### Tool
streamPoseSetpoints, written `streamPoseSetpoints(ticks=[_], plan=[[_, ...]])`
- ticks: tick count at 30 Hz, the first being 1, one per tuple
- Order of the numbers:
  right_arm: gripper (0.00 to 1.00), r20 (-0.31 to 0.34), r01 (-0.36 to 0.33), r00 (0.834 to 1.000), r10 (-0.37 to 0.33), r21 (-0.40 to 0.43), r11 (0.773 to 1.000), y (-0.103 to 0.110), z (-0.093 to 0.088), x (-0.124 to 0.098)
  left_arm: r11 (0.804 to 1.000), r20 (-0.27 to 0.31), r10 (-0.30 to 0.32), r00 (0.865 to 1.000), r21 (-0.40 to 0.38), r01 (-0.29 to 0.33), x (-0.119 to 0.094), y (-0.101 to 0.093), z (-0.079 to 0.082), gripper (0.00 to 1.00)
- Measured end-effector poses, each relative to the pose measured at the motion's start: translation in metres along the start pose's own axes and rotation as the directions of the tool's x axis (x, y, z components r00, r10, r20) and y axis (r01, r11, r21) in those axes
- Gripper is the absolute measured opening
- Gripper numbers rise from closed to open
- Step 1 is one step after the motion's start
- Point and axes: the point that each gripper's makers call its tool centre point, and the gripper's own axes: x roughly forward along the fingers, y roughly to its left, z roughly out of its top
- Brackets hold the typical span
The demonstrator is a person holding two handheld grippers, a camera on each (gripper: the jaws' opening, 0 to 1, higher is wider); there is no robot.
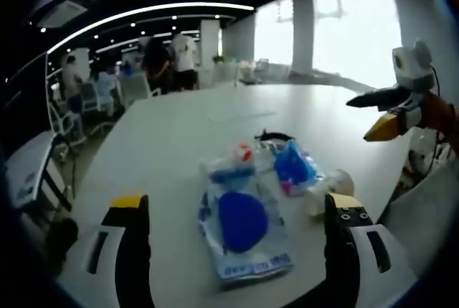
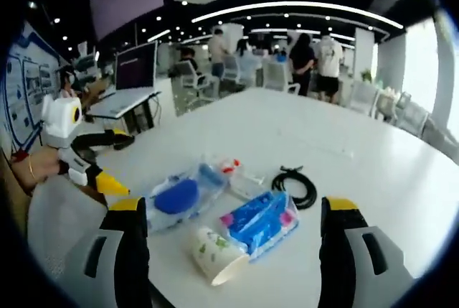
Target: Arrange the tabletop items into an orderly group along one side of the table until the central work area is clear of visible clutter.
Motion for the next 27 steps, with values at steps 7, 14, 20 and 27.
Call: streamPoseSetpoints(ticks=[7,14,20,27], plan=[[0.99,0.002,-0.068,0.998,0.068,-0.049,0.996,0.013,0.020,0.030,1.000,-0.007,0.001,1.000,-0.007,-0.001,0.000,0.000,-0.002,0.99],[0.99,-0.010,-0.135,0.991,0.135,-0.061,0.989,0.024,0.028,0.058,1.000,-0.025,-0.011,1.000,-0.003,0.011,0.002,-0.003,-0.005,0.99],[0.99,-0.046,-0.170,0.985,0.167,-0.092,0.981,0.026,0.024,0.082,1.000,-0.035,-0.024,0.999,-0.003,0.024,0.004,-0.006,-0.007,0.99],[0.97,-0.085,-0.200,0.978,0.191,-0.117,0.973,0.021,0.018,0.107,0.999,-0.045,-0.039,0.998,-0.001,0.039,0.005,-0.010,-0.009,0.99]])
